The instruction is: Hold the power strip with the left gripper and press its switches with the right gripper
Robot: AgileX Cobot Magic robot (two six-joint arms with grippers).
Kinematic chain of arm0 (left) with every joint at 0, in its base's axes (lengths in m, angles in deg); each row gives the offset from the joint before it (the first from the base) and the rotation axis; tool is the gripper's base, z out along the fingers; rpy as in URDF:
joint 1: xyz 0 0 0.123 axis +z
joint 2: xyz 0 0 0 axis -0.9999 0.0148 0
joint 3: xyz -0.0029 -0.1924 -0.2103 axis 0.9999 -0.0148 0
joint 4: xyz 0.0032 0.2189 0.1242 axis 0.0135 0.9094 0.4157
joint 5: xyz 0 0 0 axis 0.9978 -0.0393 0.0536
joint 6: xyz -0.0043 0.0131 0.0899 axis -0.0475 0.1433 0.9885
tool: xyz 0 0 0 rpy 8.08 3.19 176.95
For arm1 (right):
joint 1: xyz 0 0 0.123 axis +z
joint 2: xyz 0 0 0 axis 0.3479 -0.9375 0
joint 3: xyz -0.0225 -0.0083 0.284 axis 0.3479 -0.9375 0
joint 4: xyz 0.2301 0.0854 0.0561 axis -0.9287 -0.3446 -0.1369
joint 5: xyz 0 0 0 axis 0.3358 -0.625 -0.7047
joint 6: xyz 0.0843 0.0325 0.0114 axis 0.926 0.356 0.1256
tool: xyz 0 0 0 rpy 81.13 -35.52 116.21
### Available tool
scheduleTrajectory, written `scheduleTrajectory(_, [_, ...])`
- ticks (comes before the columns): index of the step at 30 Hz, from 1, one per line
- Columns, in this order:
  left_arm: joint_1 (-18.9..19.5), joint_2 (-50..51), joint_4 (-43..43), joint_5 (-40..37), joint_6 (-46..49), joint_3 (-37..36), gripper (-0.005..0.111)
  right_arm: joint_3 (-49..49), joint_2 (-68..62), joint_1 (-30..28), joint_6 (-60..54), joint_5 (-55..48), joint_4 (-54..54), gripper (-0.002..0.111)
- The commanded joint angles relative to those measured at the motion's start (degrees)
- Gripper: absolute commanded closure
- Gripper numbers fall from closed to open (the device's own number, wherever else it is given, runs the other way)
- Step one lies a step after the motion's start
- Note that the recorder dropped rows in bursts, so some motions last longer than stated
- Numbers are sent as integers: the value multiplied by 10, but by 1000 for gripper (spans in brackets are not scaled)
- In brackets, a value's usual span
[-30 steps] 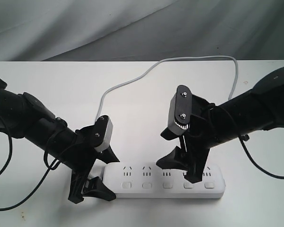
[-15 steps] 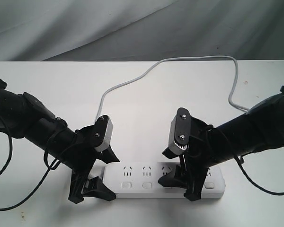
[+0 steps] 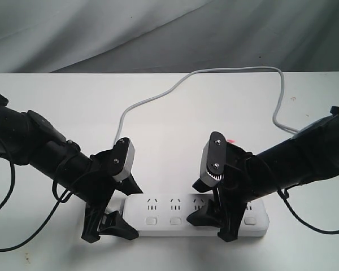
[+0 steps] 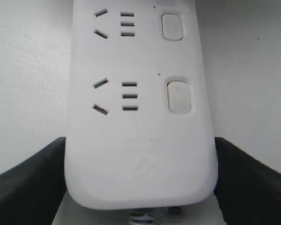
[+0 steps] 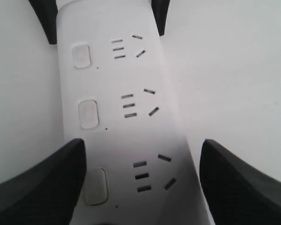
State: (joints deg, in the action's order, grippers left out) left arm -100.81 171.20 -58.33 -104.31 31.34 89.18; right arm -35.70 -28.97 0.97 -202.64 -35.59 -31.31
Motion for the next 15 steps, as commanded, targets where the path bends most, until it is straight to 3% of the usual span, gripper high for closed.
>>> scheduleTrajectory(1, [-3, 2, -3, 3, -6, 3, 55, -1, 18, -2, -7, -2, -8, 45])
scheduleTrajectory(11, [-3, 2, -3, 3, -6, 3, 55, -1, 19, -11, -7, 17, -7, 45])
scheduleTrajectory(15, [-3, 2, -3, 3, -6, 3, 55, -1, 19, -36, -7, -23, -6, 45])
